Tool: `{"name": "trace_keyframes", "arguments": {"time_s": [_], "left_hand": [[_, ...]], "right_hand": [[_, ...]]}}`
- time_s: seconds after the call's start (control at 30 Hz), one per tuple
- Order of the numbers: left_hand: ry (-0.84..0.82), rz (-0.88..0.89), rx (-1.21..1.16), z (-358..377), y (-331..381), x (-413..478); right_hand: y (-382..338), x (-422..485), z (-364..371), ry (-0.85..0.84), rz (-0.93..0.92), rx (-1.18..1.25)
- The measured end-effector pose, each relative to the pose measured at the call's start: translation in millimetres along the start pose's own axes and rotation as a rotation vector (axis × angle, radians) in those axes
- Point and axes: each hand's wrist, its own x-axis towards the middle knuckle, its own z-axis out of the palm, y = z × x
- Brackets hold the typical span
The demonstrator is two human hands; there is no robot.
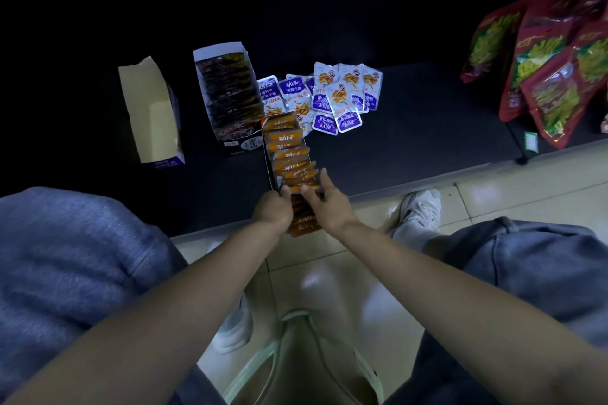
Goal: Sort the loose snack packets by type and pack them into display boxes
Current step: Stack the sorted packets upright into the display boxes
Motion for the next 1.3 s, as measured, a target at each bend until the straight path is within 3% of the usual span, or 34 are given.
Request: {"name": "trace_keyframes", "arguments": {"time_s": [0.13,0.33,0.47,0.63,0.9,1.3], "left_hand": [[0.063,0.018,0.089,4.2,-0.2,2.1],[-0.069,-0.071,-0.182,-1.2,-1.2,6.1],[-0.175,-0.114,-0.31,-7.6,0.0,6.0],[-0.267,-0.21,-0.478,-13.3,3.8,3.0],[-0.31,-0.284,-0.517,-26.3,9.1,11.8],[-0.346,-0.239,-0.427,-0.2,31.6,4.7]], "right_hand": [[-1.8,1.1,2.6,0.033,-0.02,0.007],[-6.4,12.3,14.1,0.008,0.018,0.062],[-2.7,17.4,3.1,-0.094,0.039,0.114],[10.0,19.3,-11.4,-0.202,0.195,0.412],[3.1,36.4,-14.3,-0.371,0.242,0.447],[25.5,21.3,-36.1,-0.179,0.201,0.507]]}}
